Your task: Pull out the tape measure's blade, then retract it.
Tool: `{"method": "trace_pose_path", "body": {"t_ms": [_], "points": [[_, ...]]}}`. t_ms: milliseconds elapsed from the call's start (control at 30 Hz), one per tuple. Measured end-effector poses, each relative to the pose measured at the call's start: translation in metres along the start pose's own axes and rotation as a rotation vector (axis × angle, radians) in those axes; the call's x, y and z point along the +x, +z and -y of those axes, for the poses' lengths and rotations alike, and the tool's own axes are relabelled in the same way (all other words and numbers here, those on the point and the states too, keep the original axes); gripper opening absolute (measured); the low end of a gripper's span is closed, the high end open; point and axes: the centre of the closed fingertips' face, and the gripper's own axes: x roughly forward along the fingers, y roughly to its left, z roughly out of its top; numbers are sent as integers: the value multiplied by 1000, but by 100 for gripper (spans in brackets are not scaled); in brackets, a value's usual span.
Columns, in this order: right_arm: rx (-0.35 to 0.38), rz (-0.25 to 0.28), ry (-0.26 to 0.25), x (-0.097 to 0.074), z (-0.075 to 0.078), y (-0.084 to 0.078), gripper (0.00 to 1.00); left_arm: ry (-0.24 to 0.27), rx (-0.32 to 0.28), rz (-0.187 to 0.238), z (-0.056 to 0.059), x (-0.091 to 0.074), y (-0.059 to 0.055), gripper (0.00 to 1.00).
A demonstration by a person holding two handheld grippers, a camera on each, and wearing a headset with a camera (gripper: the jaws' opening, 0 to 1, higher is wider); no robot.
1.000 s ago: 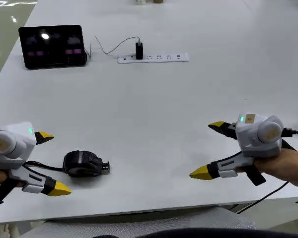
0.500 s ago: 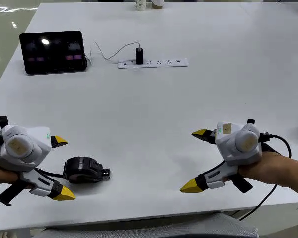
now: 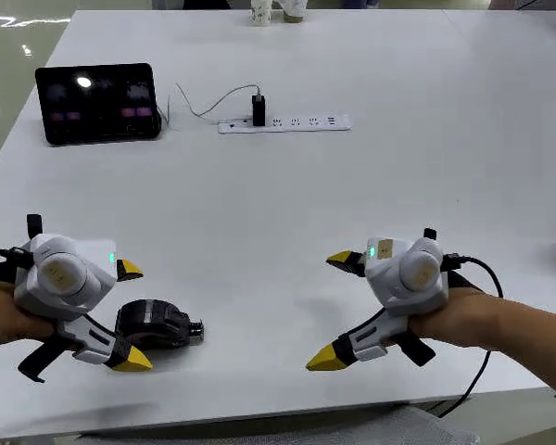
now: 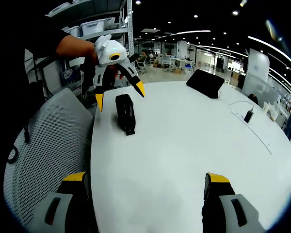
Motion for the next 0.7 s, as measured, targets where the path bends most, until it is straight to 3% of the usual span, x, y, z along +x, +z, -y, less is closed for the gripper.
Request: {"method": "trace_pose_path", "body": {"t_ms": [200, 467, 700], "points": [[0, 10, 12, 11, -4, 10, 99, -10, -7, -10, 0, 7, 3, 71], [21, 18, 19, 29, -4, 20, 99, -53, -4, -24, 9, 14, 11, 69], [-6, 18, 40, 40, -13, 28, 99, -35, -1, -61, 3, 19, 6, 56]]}}
